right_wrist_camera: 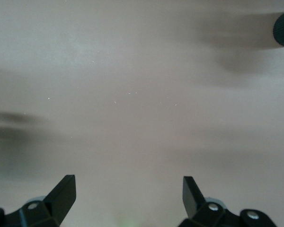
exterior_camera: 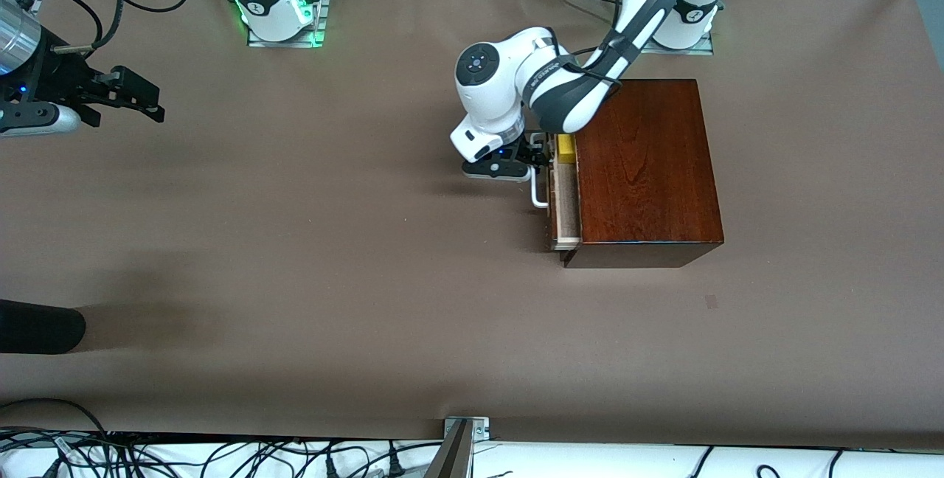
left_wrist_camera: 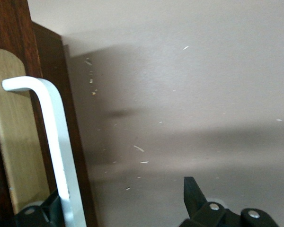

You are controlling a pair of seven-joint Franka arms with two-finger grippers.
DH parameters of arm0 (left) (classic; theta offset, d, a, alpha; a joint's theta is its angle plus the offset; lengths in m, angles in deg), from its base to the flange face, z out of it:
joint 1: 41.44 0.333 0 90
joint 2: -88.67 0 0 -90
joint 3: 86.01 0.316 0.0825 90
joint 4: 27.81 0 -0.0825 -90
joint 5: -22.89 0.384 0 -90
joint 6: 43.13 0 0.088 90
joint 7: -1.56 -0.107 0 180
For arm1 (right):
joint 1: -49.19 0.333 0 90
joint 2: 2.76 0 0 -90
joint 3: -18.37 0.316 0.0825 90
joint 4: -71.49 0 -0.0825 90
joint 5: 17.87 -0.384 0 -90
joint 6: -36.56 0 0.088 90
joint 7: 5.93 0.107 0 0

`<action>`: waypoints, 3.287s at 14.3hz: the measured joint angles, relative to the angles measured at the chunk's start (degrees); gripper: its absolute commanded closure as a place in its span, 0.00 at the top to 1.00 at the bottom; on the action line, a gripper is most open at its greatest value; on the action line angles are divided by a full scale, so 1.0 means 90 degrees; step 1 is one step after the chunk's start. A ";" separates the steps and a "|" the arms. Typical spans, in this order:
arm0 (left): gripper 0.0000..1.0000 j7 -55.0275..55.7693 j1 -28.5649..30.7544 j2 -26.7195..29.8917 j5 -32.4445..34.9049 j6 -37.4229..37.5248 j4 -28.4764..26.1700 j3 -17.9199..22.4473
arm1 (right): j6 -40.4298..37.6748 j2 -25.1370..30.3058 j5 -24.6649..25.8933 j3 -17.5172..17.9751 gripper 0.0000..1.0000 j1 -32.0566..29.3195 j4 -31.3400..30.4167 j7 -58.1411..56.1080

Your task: Open drawer, take yellow block, close drawer

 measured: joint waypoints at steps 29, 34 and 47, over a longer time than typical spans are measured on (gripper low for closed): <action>1.00 -0.2232 0.1336 0.1086 -0.1184 0.2902 0.1978 -0.0049 | -0.0302 0.0030 -0.0006 0.0010 1.00 0.0006 0.0177 -0.0004; 1.00 -0.3177 0.2740 0.1584 -0.1453 0.3223 0.1977 -0.0044 | -0.0309 -0.0009 0.0017 0.0022 1.00 0.0006 0.0173 -0.0005; 1.00 -0.6302 0.2824 0.3493 -0.2236 0.2028 0.0241 0.2527 | -0.0889 -0.0072 -0.0004 0.1971 1.00 0.0130 0.0383 -0.0127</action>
